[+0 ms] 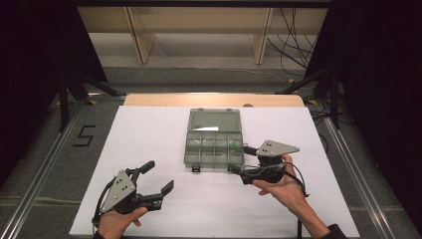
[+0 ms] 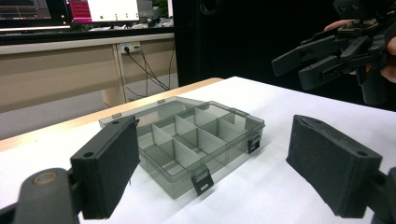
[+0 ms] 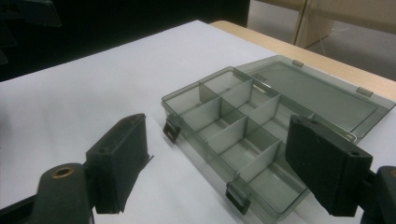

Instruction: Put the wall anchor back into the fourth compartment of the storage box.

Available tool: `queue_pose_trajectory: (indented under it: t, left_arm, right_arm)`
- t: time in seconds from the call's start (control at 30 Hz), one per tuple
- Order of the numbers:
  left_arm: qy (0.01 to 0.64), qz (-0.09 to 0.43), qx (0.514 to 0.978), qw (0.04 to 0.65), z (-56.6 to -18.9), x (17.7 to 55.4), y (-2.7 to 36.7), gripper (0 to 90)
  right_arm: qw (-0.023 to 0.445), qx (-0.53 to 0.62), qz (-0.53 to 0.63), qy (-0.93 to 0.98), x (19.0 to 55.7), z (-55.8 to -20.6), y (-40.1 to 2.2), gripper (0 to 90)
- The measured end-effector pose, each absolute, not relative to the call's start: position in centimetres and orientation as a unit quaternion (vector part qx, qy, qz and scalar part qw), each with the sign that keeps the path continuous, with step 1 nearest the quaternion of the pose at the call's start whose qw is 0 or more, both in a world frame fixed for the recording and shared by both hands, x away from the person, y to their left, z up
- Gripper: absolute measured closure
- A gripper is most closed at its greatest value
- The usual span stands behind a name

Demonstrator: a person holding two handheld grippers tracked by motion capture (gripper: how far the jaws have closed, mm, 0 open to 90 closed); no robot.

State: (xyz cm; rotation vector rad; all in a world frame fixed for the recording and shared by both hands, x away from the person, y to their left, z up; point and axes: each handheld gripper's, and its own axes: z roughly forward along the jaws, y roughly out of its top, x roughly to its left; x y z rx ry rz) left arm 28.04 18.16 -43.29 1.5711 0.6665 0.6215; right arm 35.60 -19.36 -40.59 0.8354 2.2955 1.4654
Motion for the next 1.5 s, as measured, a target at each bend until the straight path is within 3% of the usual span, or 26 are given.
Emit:
queue_pose_trajectory:
  t: [1.5]
  left_arm:
    - [0.292,0.266,0.682,0.615,-43.4,28.0,18.1,16.2]
  right_arm:
    - [0.156,0.306,0.545,0.765,32.9,-40.9,-21.1,17.7]
